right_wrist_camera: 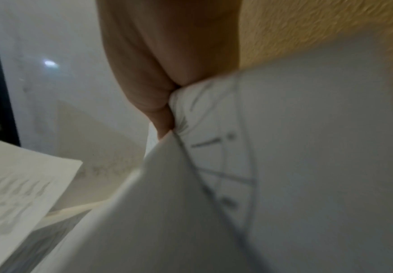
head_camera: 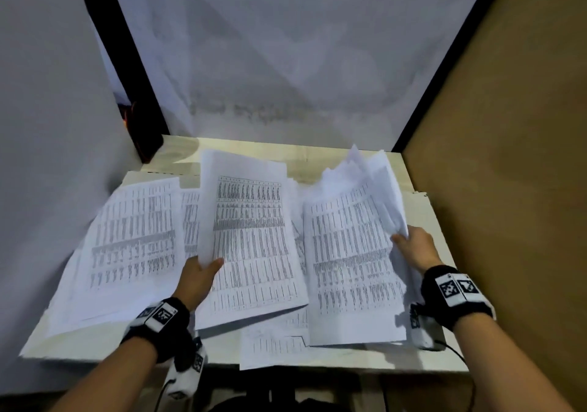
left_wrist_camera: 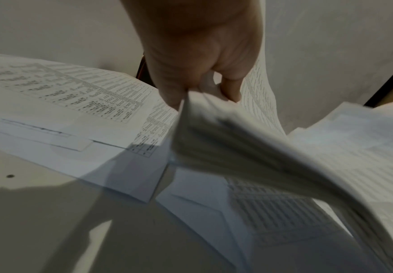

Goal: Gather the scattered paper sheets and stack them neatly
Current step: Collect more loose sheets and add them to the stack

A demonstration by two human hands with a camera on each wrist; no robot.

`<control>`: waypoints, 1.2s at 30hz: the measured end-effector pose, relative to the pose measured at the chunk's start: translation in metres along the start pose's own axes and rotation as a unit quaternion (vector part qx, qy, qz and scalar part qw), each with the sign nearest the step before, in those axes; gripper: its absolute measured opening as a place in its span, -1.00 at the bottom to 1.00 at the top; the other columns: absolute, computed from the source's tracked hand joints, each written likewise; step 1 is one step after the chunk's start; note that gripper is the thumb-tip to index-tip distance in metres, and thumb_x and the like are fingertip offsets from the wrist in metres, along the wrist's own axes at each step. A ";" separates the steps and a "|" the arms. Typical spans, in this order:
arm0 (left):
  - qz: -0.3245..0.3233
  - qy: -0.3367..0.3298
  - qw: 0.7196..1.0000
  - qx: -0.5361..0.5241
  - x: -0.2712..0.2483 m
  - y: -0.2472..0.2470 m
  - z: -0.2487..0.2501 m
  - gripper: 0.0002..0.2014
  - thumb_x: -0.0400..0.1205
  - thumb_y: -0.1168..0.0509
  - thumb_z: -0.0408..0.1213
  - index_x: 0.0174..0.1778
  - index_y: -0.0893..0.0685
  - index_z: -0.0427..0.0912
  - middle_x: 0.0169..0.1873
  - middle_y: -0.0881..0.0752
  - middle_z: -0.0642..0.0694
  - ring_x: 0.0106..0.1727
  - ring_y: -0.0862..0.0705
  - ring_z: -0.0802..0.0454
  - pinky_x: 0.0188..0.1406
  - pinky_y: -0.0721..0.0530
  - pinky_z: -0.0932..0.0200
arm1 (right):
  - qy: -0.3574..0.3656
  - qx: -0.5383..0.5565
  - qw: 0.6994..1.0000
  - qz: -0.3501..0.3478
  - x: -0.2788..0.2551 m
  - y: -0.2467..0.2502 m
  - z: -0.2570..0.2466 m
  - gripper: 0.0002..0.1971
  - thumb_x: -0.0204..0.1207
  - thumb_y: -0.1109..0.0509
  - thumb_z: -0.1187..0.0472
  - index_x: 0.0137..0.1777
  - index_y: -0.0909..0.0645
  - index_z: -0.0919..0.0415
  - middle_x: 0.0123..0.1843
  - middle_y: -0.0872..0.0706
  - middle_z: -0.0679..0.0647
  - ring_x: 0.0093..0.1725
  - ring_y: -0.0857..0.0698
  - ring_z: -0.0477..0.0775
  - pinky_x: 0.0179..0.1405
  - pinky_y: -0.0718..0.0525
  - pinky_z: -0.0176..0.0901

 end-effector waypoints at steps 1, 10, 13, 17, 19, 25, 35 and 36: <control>-0.001 0.006 1.000 0.004 0.003 0.000 -0.006 -0.78 0.60 -0.30 -0.25 -0.13 -0.67 -0.38 -0.22 -0.71 -0.29 -0.15 -0.69 -0.15 -0.11 -0.55 0.08 | 0.007 -0.010 1.000 0.006 0.001 0.007 -0.001 -0.69 0.60 -0.24 0.28 0.24 -0.55 0.49 0.17 -0.67 0.46 0.16 -0.65 0.35 -0.06 -0.45 -0.16; 0.017 0.048 0.999 0.006 0.000 -0.002 -0.038 -0.84 0.57 -0.33 -0.27 -0.24 -0.55 -0.28 -0.31 -0.56 -0.21 -0.24 -0.53 -0.04 -0.20 -0.45 0.07 | 0.047 -0.099 0.993 0.038 0.000 0.035 -0.004 -0.75 0.57 -0.22 0.32 0.10 -0.62 0.48 0.07 -0.71 0.47 0.07 -0.68 0.42 -0.03 -0.59 0.01; 0.014 0.044 0.999 0.003 -0.003 -0.005 -0.036 -0.84 0.57 -0.33 -0.26 -0.24 -0.53 -0.26 -0.32 -0.55 -0.21 -0.23 -0.52 -0.04 -0.18 -0.44 0.07 | 0.023 -0.092 0.995 0.028 0.002 0.027 0.005 -0.74 0.57 -0.23 0.32 0.13 -0.61 0.47 0.09 -0.70 0.48 0.08 -0.67 0.41 0.04 -0.61 0.04; 0.006 0.037 0.999 -0.006 -0.005 -0.006 -0.026 -0.83 0.58 -0.32 -0.25 -0.21 -0.59 -0.31 -0.32 -0.59 -0.22 -0.25 -0.56 -0.07 -0.19 -0.47 0.08 | 0.014 -0.059 0.996 0.060 0.006 0.055 0.006 -0.76 0.56 -0.26 0.33 0.11 -0.62 0.49 0.09 -0.71 0.48 0.10 -0.67 0.41 -0.03 -0.52 -0.06; 0.000 0.028 1.000 -0.011 -0.001 -0.003 -0.022 -0.78 0.56 -0.33 -0.18 -0.17 -0.62 -0.30 -0.27 -0.61 -0.22 -0.20 -0.59 -0.08 -0.14 -0.50 0.05 | 0.009 -0.031 0.994 0.109 0.007 0.080 0.005 -0.74 0.56 -0.28 0.32 0.14 -0.62 0.50 0.10 -0.70 0.51 0.12 -0.67 0.44 0.01 -0.54 -0.02; -0.005 0.014 0.999 -0.036 -0.004 -0.014 0.000 -0.92 0.60 -0.29 -0.30 -0.06 -0.60 -0.22 -0.14 -0.67 -0.20 -0.07 -0.64 -0.09 0.03 -0.55 0.02 | 0.005 -0.063 0.998 0.007 0.002 0.010 0.002 -0.73 0.55 -0.26 0.33 0.17 -0.60 0.48 0.16 -0.69 0.47 0.16 -0.65 0.42 -0.01 -0.53 -0.03; -0.008 0.021 0.999 -0.033 -0.008 -0.009 0.003 -0.88 0.61 -0.28 -0.33 -0.02 -0.65 -0.29 -0.09 -0.73 -0.27 -0.02 -0.72 -0.18 0.05 -0.62 0.01 | 0.032 -0.151 0.982 0.108 0.015 0.102 -0.011 -0.73 0.56 -0.26 0.32 0.17 -0.59 0.50 0.14 -0.66 0.55 0.17 -0.62 0.52 0.08 -0.56 0.11; -0.006 0.022 0.999 -0.031 -0.010 -0.007 0.004 -0.89 0.61 -0.28 -0.33 -0.03 -0.65 -0.28 -0.10 -0.74 -0.26 -0.02 -0.72 -0.18 0.05 -0.62 0.02 | 0.029 -0.147 0.980 0.129 0.013 0.115 -0.010 -0.73 0.55 -0.27 0.33 0.16 -0.60 0.50 0.14 -0.66 0.57 0.16 -0.61 0.55 0.09 -0.56 0.14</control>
Point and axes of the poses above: each hand's wrist, its own x-axis towards the middle knuckle, its own y-axis out of the back of the hand, z = x × y, the point moved 8 cm from there along x, towards the middle knuckle
